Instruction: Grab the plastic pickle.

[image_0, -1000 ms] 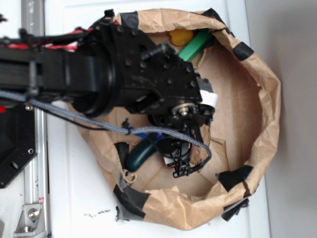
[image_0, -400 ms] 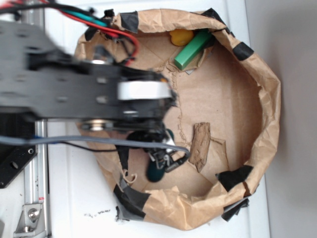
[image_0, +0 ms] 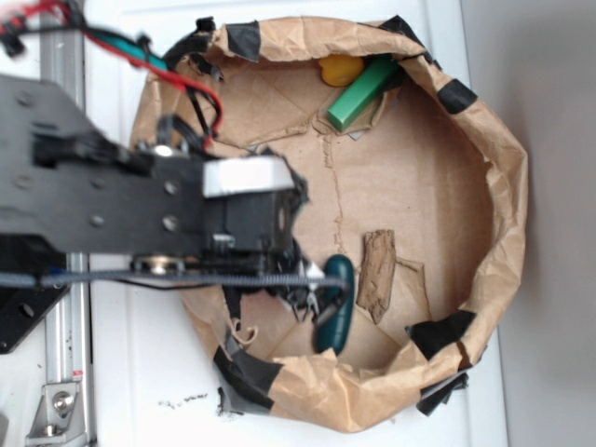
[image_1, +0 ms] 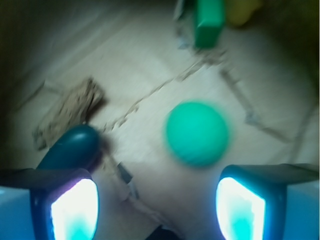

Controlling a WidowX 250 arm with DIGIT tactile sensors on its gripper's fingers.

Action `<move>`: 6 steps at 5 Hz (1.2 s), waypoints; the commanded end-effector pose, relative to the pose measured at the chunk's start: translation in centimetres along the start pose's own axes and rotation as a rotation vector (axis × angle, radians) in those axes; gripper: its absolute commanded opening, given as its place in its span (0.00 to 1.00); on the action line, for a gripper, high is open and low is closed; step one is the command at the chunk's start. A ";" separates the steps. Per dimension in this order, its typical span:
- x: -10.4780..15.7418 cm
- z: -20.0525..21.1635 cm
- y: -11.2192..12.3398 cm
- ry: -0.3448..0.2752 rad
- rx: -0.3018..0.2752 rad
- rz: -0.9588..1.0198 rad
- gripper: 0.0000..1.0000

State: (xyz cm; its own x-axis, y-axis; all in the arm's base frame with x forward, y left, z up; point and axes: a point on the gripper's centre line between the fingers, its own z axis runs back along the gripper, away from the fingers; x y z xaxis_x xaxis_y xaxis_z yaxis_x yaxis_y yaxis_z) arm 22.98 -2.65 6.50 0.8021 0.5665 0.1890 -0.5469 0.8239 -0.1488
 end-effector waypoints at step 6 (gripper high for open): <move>-4.3 -6.8 -3.4 0.156 0.031 0.153 0.00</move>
State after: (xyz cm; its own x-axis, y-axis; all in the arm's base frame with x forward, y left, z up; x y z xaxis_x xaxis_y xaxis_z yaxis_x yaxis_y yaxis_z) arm 25.10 -7.20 1.07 0.7502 0.6596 0.0460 -0.6468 0.7465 -0.1562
